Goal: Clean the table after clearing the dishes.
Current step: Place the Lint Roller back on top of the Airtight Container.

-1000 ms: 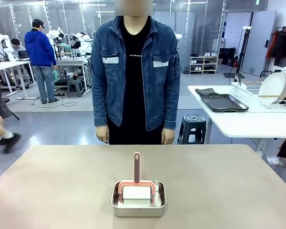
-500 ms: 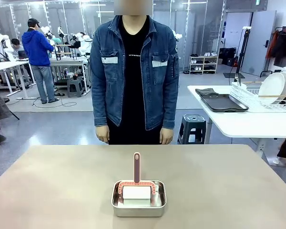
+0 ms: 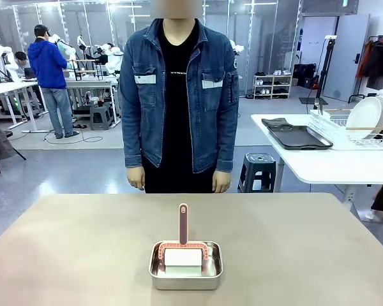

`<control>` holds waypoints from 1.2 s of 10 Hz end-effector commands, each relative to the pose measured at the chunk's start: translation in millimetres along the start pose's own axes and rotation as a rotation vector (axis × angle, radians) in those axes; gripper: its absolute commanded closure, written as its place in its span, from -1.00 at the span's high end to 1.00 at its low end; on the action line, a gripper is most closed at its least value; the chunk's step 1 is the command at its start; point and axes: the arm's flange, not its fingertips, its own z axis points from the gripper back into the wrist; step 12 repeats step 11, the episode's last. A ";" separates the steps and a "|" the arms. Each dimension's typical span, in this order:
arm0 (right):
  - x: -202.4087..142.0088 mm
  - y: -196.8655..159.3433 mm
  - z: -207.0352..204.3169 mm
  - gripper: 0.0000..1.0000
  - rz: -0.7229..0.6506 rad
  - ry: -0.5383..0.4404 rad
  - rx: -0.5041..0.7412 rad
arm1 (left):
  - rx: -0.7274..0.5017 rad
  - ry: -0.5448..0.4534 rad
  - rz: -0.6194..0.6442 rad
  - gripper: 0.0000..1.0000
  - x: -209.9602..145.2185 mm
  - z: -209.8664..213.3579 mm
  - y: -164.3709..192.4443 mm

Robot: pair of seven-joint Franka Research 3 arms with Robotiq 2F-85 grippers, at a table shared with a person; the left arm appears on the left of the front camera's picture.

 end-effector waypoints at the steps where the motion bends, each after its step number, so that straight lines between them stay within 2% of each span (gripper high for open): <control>1: -1.1 3.2 0.9 1.00 0.007 0.003 -0.005 | -0.002 -0.007 -0.004 1.00 -2.4 2.0 -4.7; 12: -1.1 3.2 0.9 1.00 0.007 0.003 -0.005 | -0.002 -0.007 -0.004 1.00 -2.4 2.0 -4.7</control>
